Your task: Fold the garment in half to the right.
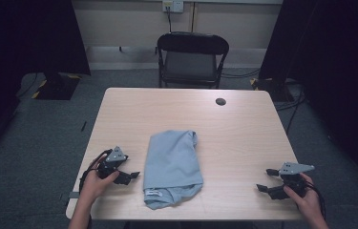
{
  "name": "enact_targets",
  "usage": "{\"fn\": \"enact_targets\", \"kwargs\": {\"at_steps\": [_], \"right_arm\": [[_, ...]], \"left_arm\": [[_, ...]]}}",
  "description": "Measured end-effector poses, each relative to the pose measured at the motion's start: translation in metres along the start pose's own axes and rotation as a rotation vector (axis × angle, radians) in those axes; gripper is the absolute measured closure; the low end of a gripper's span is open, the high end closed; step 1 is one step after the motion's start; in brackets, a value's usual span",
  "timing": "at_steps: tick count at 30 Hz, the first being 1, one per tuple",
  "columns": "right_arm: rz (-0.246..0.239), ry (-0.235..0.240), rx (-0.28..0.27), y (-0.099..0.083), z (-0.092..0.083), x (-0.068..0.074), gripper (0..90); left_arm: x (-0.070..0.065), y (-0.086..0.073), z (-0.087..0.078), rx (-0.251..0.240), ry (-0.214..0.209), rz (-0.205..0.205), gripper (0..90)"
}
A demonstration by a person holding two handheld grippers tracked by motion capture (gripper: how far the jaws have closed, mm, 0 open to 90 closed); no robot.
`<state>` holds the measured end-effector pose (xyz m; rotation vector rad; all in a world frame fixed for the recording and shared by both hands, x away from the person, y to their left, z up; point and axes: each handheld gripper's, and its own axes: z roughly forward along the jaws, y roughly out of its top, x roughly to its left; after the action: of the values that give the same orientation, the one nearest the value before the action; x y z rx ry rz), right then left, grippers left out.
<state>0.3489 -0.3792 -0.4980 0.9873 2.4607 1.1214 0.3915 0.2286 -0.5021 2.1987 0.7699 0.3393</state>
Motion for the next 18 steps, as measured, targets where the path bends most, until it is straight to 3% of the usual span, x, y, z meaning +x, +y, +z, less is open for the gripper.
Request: {"fn": "enact_targets", "kwargs": {"at_steps": [18], "right_arm": [[-0.016, -0.027, 0.009, -0.0032, -0.0033, -0.0029, 18.0]], "left_arm": [[-0.0005, -0.0001, -0.0003, 0.001, -0.001, 0.002, 14.7]]}}
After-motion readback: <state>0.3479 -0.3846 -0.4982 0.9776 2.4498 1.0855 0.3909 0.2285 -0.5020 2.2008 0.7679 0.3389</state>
